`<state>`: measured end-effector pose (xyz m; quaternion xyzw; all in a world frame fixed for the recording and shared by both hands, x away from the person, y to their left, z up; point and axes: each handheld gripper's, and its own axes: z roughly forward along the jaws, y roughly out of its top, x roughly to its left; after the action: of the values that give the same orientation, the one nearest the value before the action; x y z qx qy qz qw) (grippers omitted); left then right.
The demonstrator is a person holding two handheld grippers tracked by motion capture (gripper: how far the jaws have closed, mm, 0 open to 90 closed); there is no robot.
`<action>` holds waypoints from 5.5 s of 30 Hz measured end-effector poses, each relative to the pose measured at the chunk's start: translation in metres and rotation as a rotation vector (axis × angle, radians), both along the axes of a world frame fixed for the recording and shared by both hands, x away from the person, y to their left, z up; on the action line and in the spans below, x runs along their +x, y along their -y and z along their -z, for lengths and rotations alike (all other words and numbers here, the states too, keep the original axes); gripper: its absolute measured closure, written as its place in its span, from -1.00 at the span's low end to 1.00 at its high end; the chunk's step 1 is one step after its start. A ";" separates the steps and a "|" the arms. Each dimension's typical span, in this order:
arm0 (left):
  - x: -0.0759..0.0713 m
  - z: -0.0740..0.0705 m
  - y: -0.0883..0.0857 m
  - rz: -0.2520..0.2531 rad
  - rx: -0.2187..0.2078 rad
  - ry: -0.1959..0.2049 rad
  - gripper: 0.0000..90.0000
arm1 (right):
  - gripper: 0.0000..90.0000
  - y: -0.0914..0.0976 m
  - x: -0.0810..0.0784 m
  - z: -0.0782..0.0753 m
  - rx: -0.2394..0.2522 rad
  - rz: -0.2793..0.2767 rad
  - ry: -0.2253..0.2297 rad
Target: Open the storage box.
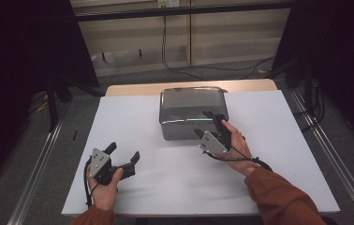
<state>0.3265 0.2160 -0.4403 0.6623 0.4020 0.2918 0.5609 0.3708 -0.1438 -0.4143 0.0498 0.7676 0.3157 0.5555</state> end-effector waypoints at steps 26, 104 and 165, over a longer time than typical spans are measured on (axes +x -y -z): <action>0.001 0.000 0.000 0.004 0.016 -0.014 -0.90 | 0.60 -0.014 -0.002 0.020 -0.292 -0.003 0.115; 0.071 -0.032 0.057 0.230 0.024 0.046 -0.93 | 0.76 -0.010 0.004 -0.006 -0.188 -0.013 0.145; 0.127 -0.039 0.100 0.213 0.142 0.240 0.07 | 0.35 0.001 0.017 -0.026 0.037 0.005 0.059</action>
<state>0.4539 0.1162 -0.4011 0.6994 0.2383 0.3353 0.5845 0.3879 -0.1446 -0.3883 0.0527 0.7448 0.3295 0.5778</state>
